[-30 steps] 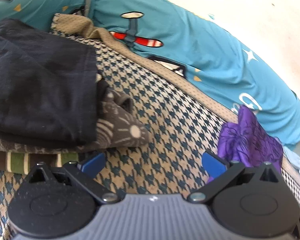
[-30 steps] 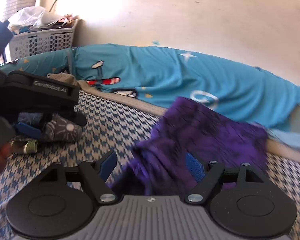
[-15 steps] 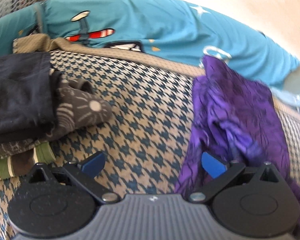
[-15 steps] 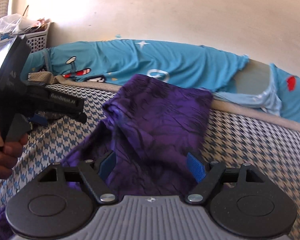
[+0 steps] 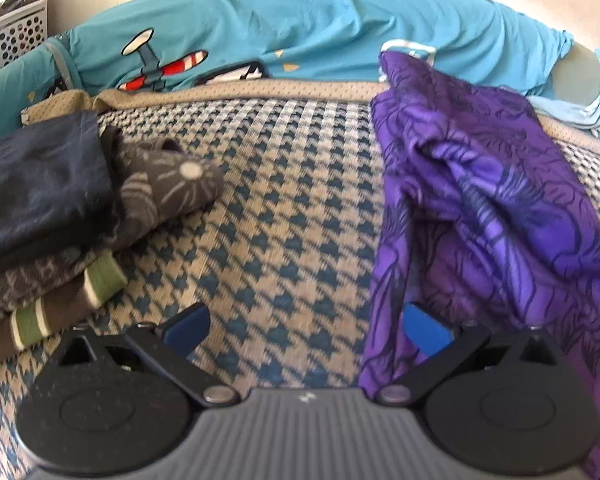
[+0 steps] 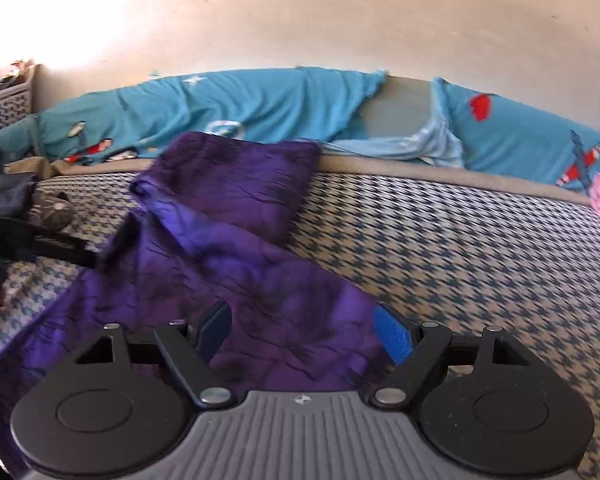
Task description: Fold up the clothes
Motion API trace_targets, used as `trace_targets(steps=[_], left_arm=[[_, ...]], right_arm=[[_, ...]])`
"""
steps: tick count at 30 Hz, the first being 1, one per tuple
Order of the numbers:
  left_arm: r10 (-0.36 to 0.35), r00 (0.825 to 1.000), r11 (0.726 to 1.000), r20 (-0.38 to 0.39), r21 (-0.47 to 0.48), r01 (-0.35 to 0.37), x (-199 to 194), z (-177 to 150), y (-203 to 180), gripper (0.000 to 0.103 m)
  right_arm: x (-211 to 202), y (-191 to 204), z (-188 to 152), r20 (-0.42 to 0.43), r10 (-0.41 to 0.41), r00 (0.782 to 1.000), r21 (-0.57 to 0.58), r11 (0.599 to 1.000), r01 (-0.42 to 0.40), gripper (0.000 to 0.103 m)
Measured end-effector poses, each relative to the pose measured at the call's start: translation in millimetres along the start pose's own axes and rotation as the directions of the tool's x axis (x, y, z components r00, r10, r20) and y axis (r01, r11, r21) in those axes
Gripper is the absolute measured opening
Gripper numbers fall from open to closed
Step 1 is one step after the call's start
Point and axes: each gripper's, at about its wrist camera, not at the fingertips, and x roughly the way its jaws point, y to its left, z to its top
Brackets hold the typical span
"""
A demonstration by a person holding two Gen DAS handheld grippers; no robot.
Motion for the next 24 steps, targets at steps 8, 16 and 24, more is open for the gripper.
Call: trace_targets(steps=[8,16,24], left_arm=[[0.016,1.000,1.000,-0.008,0.010,-0.016,-10.0,-21.0,4.9,0.103],[0.019,1.000,1.000,0.003,-0.022,-0.019,-22.9,-37.1,14.0,0.103],[0.034,0.999,0.999,0.019,-0.020,-0.033,-34.3,-53.0,16.2,0.103]], right_arm=[[14.5,-26.4,-13.9,-0.029,-0.044,0.999,0.082,0.996,0.047,0.078],[33.9,-49.7,-24.4,-0.033,-0.033,0.999,0.222,0.974,0.039,0.077],[42.9,-39.0,-26.5,-0.027,-0.037,0.999,0.163,0.986,0.041,0.068]])
